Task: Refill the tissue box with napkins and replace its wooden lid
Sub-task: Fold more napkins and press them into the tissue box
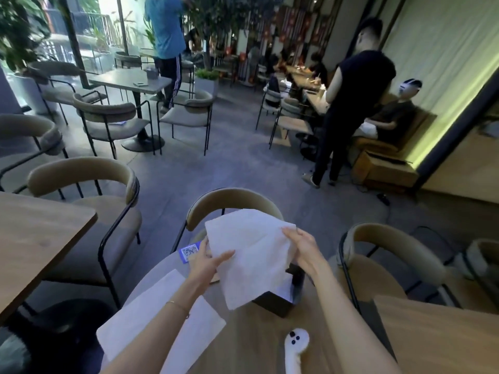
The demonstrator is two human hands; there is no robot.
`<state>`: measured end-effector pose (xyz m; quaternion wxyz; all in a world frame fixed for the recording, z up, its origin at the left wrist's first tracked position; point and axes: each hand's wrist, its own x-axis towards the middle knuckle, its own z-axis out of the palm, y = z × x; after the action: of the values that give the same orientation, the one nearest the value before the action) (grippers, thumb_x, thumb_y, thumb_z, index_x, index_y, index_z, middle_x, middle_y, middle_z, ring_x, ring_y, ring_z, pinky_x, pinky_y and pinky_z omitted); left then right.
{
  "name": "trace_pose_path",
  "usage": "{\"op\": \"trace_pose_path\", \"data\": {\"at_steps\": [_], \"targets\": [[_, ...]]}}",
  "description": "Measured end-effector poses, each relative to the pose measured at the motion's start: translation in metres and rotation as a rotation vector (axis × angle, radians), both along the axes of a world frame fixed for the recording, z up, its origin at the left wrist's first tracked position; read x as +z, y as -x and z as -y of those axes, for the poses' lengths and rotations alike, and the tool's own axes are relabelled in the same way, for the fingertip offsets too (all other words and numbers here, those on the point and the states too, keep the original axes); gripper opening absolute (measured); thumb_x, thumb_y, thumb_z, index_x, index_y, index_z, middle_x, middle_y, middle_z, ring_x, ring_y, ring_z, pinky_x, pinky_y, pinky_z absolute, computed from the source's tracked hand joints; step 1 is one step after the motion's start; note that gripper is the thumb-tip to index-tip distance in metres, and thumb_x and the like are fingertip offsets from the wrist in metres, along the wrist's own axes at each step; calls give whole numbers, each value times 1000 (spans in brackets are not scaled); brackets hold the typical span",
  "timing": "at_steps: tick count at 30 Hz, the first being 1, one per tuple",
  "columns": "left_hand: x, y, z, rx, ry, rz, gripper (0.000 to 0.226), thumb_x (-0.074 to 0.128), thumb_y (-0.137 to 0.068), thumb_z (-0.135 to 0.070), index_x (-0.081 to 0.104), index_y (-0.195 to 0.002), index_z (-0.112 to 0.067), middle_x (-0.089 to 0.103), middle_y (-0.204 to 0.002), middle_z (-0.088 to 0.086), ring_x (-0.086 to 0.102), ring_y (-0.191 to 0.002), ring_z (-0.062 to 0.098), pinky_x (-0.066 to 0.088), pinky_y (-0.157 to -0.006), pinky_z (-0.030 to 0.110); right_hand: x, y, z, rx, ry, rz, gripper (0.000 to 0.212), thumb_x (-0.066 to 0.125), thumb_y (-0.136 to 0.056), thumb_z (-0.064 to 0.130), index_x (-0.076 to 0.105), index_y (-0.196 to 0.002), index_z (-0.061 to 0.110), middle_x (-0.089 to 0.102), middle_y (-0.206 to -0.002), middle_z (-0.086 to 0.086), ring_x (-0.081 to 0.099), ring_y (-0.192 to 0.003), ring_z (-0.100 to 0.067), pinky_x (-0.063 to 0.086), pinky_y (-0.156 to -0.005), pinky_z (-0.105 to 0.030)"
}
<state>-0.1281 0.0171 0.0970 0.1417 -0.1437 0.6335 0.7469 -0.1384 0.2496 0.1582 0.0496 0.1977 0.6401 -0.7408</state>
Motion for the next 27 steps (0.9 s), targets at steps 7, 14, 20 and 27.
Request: {"op": "trace_pose_path", "data": {"at_steps": [7,14,20,27], "targets": [[22,27,12,-143,31,-183,113,75,-81,-14,-13,-150,-37,60,-124,12,63,-109,28,50,-98,50,-2,-12,-20,-188,-81,-76,22,78,-77,21,74,-96,9,70,-102,-7,64,-90,-19,53,-76,-27],[43,37,22,-7,188,-296,89,74,-83,-20,17,-151,-25,43,-145,14,45,-130,28,40,-104,42,18,-5,-20,-77,-216,-261,27,78,-78,18,74,-97,-1,48,-146,-2,26,-144,-14,23,-115,-35],[70,41,-22,-205,783,-678,61,80,-68,-49,62,-124,-32,43,-147,-2,30,-140,23,23,-117,46,49,-1,-1,42,-330,-341,20,77,-78,25,75,-81,5,72,-93,-1,59,-77,-9,44,-55,-7],[76,43,-51,-577,549,-597,20,82,-69,-40,66,-76,-30,63,-69,-12,60,-68,4,46,-58,11,78,4,-4,55,-456,-421,30,77,-79,21,59,-61,6,42,-59,-1,39,-55,-8,29,-45,-8]]}}
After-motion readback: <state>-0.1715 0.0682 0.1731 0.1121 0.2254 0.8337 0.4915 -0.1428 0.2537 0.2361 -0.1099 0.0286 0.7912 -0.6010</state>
